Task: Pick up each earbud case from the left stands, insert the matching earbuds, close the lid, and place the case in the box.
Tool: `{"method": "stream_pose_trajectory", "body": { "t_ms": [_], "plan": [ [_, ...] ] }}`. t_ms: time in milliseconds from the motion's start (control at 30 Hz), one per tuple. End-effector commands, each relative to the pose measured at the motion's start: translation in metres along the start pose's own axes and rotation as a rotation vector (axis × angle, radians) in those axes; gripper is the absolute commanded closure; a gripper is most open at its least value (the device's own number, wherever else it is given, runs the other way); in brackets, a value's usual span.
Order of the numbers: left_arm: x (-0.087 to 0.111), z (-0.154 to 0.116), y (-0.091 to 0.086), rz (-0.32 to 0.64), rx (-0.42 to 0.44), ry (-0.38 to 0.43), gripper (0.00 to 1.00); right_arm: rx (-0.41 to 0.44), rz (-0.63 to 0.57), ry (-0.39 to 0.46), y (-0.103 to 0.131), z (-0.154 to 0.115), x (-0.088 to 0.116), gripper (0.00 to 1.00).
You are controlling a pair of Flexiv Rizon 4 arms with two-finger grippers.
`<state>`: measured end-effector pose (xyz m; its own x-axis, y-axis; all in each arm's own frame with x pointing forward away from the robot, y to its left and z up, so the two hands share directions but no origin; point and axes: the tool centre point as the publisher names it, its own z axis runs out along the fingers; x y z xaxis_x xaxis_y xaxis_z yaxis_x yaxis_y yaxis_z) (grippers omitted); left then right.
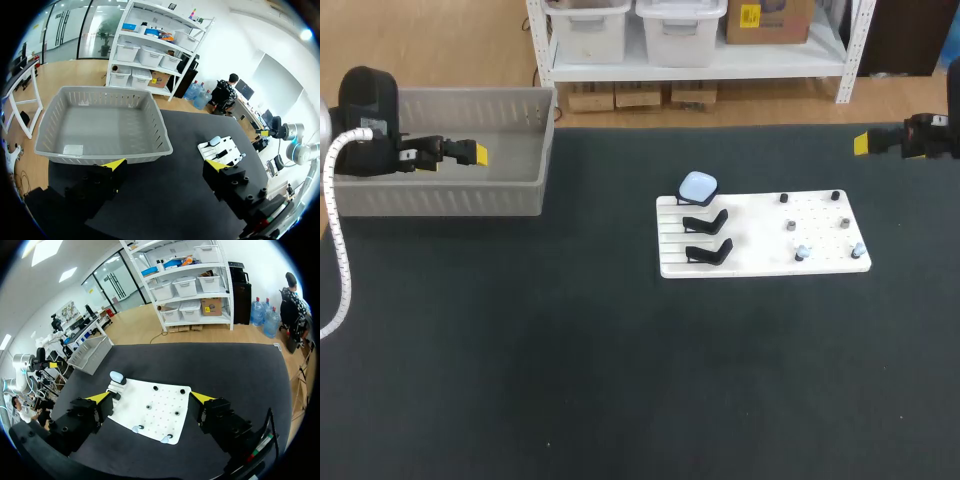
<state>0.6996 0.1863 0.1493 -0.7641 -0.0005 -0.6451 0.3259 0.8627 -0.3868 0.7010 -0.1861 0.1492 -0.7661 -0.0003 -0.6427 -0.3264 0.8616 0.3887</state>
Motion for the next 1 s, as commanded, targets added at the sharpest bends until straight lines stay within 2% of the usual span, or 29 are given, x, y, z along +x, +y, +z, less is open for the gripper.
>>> {"method": "stream_pose_trajectory", "body": {
  "t_ms": [33,200,267,333,500,700,1000],
  "plan": [
    [-0.001,0.0,-0.004,0.021,0.05,-0.003,0.0,0.001,0.0,0.0,0.0,0.0,0.0,0.0],
    [-0.006,-0.002,-0.01,0.181,0.259,-0.074,0.0,0.001,0.0,0.0,0.0,0.0,0.0,0.0],
    [-0.011,-0.003,-0.011,0.271,0.294,-0.086,0.0,0.001,0.0,0.0,0.0,0.0,0.0,0.0],
    [-0.018,-0.002,-0.01,0.318,0.333,-0.1,0.0,0.001,0.0,0.0,0.0,0.0,0.0,0.0],
    [-0.032,0.005,-0.015,0.48,0.41,-0.065,0.0,0.001,0.0,0.0,0.0,0.0,0.0,0.0],
    [-0.045,0.02,-0.03,0.659,0.542,-0.023,0.0,0.001,0.0,0.0,0.0,0.0,0.0,0.0],
    [-0.047,0.057,-0.054,0.883,0.665,0.078,0.0,0.001,0.0,0.0,0.0,0.0,0.0,0.0]
  ]
}}
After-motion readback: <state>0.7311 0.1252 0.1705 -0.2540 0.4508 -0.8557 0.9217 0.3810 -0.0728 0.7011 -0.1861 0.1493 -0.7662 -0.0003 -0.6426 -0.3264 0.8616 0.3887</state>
